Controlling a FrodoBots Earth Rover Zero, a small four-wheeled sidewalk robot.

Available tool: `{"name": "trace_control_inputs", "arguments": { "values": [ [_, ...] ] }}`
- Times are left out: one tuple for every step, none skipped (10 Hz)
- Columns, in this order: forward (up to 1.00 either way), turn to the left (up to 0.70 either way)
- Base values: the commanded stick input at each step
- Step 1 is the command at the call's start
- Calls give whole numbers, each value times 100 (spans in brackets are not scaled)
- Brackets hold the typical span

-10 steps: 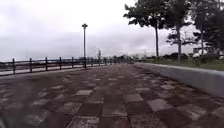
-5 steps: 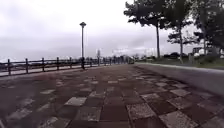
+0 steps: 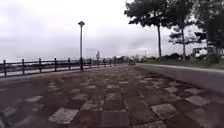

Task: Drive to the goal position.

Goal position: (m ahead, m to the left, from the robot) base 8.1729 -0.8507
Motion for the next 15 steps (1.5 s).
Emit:
{"name": "trace_control_inputs", "arguments": {
  "values": [
    [100,0],
    [100,0],
    [100,0],
    [100,0],
    [100,0],
    [100,0],
    [100,0],
    [100,0],
    [100,0],
    [100,0],
    [100,0],
    [100,0],
    [100,0],
    [100,0],
    [100,0]
  ]
}}
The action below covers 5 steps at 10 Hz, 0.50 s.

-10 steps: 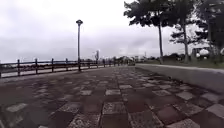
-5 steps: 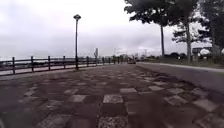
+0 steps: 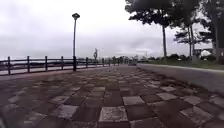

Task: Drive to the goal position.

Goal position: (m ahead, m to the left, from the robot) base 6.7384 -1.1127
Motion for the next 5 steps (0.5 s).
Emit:
{"name": "trace_control_inputs", "arguments": {
  "values": [
    [100,0],
    [100,0],
    [100,0],
    [100,0],
    [100,0]
  ]
}}
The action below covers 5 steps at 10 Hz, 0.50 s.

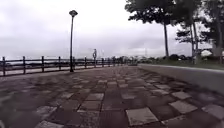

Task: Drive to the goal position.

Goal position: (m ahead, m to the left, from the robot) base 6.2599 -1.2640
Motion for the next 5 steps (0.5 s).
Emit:
{"name": "trace_control_inputs", "arguments": {
  "values": [
    [100,0],
    [100,0],
    [100,0],
    [100,0],
    [100,0]
  ]
}}
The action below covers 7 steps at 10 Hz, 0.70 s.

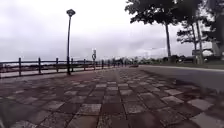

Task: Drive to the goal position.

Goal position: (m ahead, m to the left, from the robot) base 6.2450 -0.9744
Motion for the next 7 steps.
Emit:
{"name": "trace_control_inputs", "arguments": {
  "values": [
    [100,0],
    [100,0],
    [100,0],
    [100,0],
    [100,0],
    [100,0],
    [100,0]
  ]
}}
